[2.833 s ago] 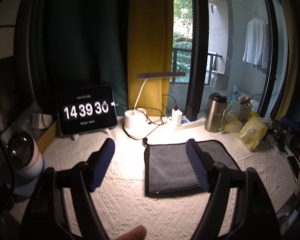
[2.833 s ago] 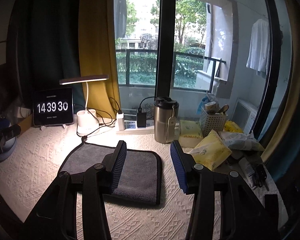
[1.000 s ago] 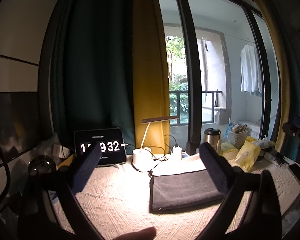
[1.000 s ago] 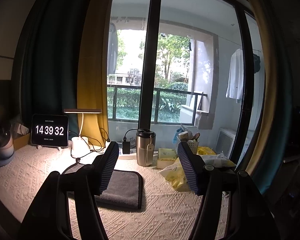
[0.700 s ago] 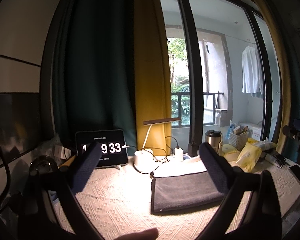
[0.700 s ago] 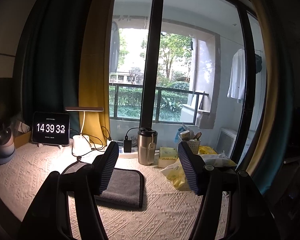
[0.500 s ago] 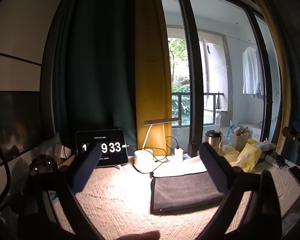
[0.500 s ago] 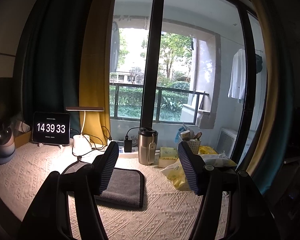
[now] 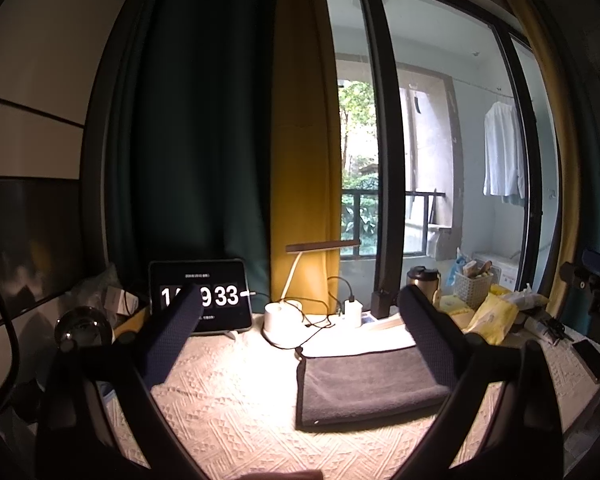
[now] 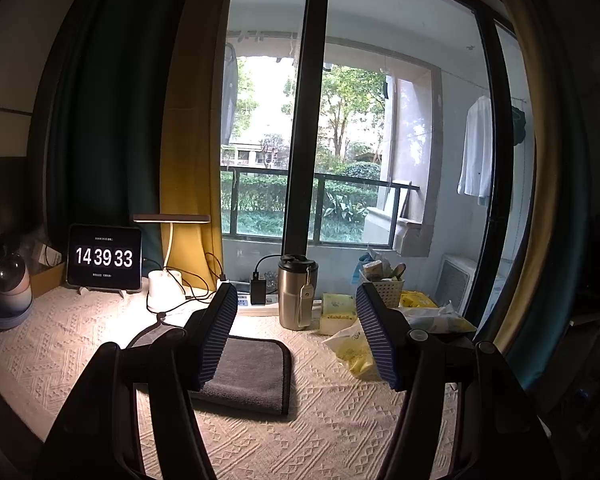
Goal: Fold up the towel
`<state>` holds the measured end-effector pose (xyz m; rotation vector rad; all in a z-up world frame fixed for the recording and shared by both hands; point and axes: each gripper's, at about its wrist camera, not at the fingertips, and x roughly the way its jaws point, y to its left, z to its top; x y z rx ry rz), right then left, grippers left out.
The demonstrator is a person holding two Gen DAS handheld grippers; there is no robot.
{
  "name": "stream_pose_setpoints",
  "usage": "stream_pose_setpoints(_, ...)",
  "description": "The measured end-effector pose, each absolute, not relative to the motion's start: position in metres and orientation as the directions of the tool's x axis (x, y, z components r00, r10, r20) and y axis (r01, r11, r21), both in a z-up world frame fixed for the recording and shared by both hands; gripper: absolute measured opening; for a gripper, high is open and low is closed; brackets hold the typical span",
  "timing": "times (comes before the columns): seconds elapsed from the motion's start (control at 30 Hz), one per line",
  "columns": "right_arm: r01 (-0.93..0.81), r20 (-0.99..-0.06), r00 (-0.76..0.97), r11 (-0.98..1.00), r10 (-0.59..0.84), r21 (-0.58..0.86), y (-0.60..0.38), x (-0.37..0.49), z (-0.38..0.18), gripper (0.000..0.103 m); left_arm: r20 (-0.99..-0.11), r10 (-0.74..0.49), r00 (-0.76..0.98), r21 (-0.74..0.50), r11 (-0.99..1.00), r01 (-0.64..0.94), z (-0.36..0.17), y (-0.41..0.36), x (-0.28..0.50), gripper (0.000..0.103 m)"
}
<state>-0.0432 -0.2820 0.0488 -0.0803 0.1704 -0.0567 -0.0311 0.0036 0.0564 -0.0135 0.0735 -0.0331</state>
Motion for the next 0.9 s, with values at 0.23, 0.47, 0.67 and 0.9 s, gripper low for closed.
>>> stream_pose_setpoints(0.23,0.049,-0.166,0.984,0.995,-0.063,-0.085,-0.2804,-0.0433,0.0491,0.065,-0.072,-0.032,0.997,-0.015,0.999,0.031,0.0568,0.0042,-0.0319,0.099)
stream_pose_setpoints(0.47,0.047,-0.167,0.984,0.995,-0.060,-0.084,-0.2794,-0.0433,0.0493,0.065,-0.074,-0.032,0.997,-0.016,0.999,0.031,0.0569,0.0039,-0.0322,0.099)
stream_pose_setpoints(0.67,0.048,-0.167,0.984,0.995,-0.061,-0.083,-0.2793,-0.0433,0.0493,0.065,-0.076,-0.033,0.997,-0.017,0.999,0.031,0.0570,0.0032,-0.0327,0.099)
stream_pose_setpoints(0.9,0.021,-0.190,0.981,0.998,-0.033,-0.064,-0.2750,-0.0388,0.0453,0.065,-0.081,-0.045,0.996,-0.001,0.999,0.045,0.0526,-0.0012,-0.0320,0.099)
